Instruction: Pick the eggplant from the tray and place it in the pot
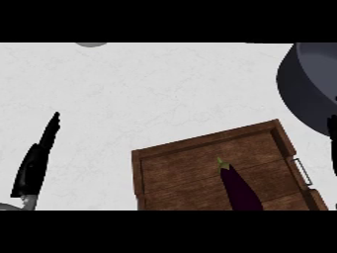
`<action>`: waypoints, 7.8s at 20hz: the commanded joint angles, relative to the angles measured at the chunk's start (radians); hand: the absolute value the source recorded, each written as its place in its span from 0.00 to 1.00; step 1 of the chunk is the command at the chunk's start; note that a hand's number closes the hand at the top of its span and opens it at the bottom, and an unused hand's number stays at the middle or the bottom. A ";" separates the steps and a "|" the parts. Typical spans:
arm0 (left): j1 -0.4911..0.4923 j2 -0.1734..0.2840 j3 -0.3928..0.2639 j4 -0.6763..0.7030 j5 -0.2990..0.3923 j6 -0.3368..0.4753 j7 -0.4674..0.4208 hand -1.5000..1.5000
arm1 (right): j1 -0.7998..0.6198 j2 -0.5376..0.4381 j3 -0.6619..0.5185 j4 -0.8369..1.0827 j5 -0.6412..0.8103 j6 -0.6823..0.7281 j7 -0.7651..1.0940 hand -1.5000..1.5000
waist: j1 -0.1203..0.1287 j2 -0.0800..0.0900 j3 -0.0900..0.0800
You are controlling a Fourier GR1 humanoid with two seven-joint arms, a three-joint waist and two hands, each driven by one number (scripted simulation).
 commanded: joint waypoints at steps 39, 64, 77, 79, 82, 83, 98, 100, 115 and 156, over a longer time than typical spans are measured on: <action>-0.138 -0.109 0.202 -0.267 0.145 -0.007 0.283 0.50 | -0.589 -0.203 0.608 -0.202 0.405 1.130 0.281 0.00 | -0.002 -0.025 0.015; -0.208 -0.214 0.339 -0.208 0.043 -0.147 0.341 0.50 | -0.366 -0.023 0.546 -0.227 0.858 1.159 0.215 0.00 | 0.002 -0.020 0.015; -0.152 -0.225 0.361 -0.305 -0.003 -0.186 0.380 0.50 | -0.391 -0.053 0.621 -0.096 1.065 1.036 -0.084 1.00 | 0.008 -0.020 0.016; -0.165 -0.259 0.364 -0.285 -0.003 -0.177 0.362 0.50 | -0.359 -0.049 0.662 -0.091 1.118 0.998 -0.095 1.00 | 0.005 -0.020 0.016; -0.154 -0.238 0.407 -0.249 0.015 -0.219 0.346 0.50 | -0.314 -0.037 0.646 -0.138 1.122 0.999 -0.091 1.00 | 0.002 -0.020 0.015; -0.130 -0.228 0.408 -0.290 0.013 -0.228 0.337 0.50 | -0.340 -0.079 0.618 -0.120 1.102 1.027 -0.133 1.00 | 0.005 -0.021 0.015; -0.144 -0.260 0.424 -0.258 -0.003 -0.211 0.337 0.50 | -0.138 0.238 0.330 -0.232 1.126 0.739 0.408 1.00 | -0.034 -0.030 0.014; -0.155 -0.215 0.451 -0.276 0.018 -0.237 0.381 0.50 | -0.096 0.249 0.293 -0.375 1.100 0.732 0.449 1.00 | -0.039 -0.033 0.015; -0.169 -0.292 0.405 -0.212 -0.048 -0.201 0.305 0.50 | -0.233 0.314 -0.135 -0.758 1.050 0.487 0.655 1.00 | -0.013 -0.020 0.015; -0.212 -0.315 0.412 -0.279 -0.052 -0.259 0.393 0.50 | -0.723 -0.162 -0.548 0.978 1.062 0.002 -0.035 0.00 | 0.055 0.001 0.021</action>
